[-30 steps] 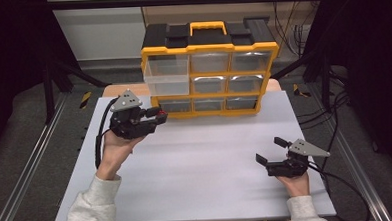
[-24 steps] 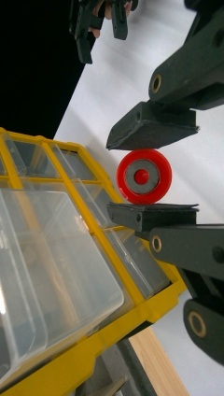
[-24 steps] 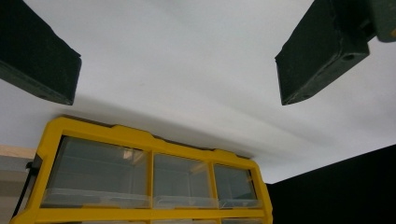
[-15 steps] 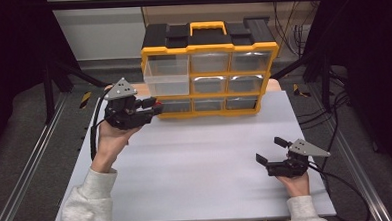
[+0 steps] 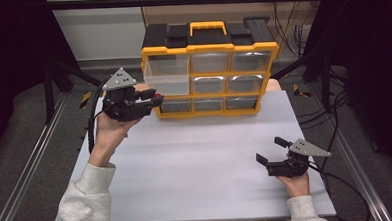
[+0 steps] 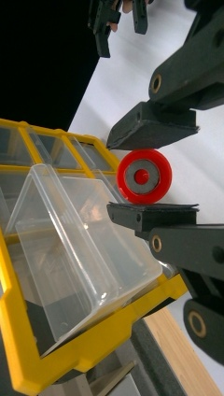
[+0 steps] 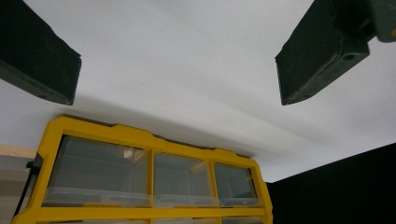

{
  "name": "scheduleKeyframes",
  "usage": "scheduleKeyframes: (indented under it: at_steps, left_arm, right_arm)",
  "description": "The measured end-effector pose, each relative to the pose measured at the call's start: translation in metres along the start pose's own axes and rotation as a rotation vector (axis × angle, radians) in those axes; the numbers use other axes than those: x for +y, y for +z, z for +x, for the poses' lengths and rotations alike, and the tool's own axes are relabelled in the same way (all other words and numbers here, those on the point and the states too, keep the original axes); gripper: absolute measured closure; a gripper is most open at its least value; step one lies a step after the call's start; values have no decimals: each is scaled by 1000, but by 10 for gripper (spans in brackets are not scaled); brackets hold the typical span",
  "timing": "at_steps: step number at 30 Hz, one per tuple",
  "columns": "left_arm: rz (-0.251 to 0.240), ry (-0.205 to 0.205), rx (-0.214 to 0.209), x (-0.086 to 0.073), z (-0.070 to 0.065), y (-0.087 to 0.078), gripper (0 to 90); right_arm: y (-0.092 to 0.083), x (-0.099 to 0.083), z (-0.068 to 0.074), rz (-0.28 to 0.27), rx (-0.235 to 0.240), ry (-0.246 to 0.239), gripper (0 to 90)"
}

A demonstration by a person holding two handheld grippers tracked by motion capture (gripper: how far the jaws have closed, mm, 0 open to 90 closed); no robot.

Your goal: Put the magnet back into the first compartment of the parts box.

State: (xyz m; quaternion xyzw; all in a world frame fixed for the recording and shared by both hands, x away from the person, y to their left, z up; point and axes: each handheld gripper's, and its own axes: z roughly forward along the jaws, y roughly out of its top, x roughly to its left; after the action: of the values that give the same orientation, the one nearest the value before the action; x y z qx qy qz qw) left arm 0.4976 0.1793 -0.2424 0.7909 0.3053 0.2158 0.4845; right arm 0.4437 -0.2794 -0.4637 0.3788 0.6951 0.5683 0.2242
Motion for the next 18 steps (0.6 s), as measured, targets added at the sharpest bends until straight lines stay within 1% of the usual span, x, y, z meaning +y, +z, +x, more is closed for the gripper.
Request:
scheduleKeyframes:
  at_steps: [3,4,10,11,12,18]
  left_arm:
    - [-2,0,4,4,0,0,623]
    - [2,7,5,5,1,0,623]
    - [-10,-1,1,11,1,-1,623]
    - [-8,5,4,12,1,-1,623]
    - [-13,1,4,13,1,-1,623]
    - [-14,8,11,18,3,-3,623]
  right_arm:
    - [0,0,0,2,1,0,3]
    - [0,0,0,2,1,1,3]
    - [0,0,0,1,1,0,3]
    - [0,0,0,1,2,1,3]
    - [0,0,0,0,1,1,3]
    - [0,0,0,2,1,0,3]
